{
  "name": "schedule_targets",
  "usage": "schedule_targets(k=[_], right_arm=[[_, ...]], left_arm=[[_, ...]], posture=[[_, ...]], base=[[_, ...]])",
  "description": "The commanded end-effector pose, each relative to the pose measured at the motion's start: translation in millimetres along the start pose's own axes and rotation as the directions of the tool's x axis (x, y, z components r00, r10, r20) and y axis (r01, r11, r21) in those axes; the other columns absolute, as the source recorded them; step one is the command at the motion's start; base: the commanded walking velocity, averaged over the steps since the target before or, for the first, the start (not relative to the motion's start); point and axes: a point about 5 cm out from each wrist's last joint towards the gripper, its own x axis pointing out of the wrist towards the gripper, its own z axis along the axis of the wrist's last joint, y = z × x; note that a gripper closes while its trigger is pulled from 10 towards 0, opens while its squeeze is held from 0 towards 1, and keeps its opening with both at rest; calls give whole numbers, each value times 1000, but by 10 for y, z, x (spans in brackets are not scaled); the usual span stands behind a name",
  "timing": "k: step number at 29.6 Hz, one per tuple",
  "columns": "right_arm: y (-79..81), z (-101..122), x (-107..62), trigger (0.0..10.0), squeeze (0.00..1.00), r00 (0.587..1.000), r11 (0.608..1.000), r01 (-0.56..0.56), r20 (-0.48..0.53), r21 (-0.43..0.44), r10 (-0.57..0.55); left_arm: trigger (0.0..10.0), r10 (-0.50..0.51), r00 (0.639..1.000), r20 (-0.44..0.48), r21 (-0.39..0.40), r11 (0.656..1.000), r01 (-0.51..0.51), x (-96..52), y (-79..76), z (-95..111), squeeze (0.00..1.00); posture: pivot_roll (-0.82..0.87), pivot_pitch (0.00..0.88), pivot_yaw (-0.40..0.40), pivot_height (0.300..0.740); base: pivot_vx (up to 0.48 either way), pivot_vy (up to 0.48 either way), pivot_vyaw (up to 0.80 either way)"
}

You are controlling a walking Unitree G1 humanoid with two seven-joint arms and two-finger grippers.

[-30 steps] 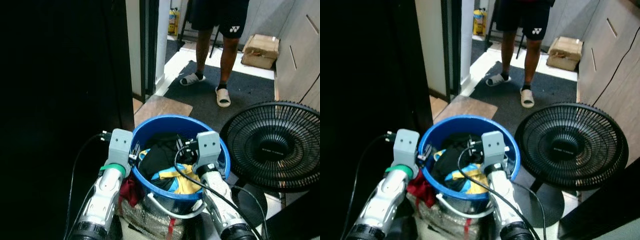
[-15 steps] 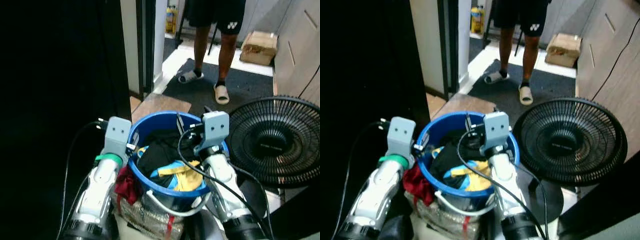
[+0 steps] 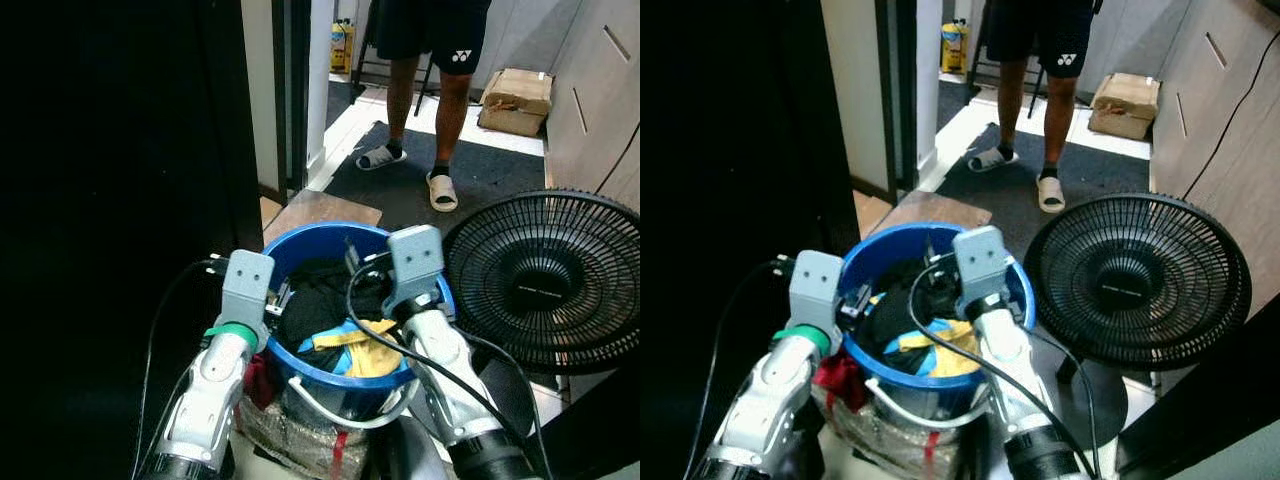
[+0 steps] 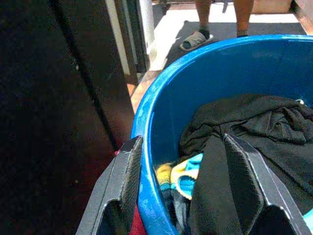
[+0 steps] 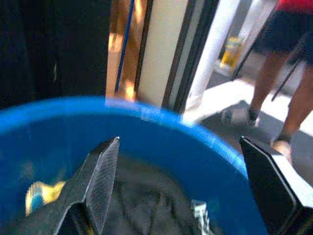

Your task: Clothes washing

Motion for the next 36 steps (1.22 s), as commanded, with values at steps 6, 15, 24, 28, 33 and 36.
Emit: schedule_targets(k=[6,15,24,28,33,36], right_arm=[[-23,-194,90,10000,0,983,997,-58,-170,53,67],[233,-566,4,10000,0,906,957,-180,-339,229,252],[493,-804,-158,10000,0,798,868,-310,-391,388,459],[482,-996,-269,10000,0,774,919,-302,-498,254,392],[362,-1111,-311,10000,0,777,955,-191,-560,226,287],[268,-1171,-337,10000,0,769,969,-143,-594,201,237]], left_arm=[[10000,16,992,-122,-9,1000,-17,-31,-7,-239,0],[10000,35,991,-131,-14,999,-38,-53,4,-256,0],[10000,47,989,-143,-11,999,-49,-84,29,-273,0],[10000,55,988,-147,-8,998,-57,-101,44,-284,0],[10000,57,987,-150,-8,998,-59,-107,40,-290,0],[10000,54,987,-153,-7,998,-56,-109,32,-289,0]], posture=[[120,45,15,505],[139,59,4,505],[153,72,2,505],[156,77,-3,505],[152,79,-2,505],[148,81,3,505]], base=[[0,0,0],[0,0,0],[0,0,0],[0,0,0],[0,0,0],[0,0,0]])
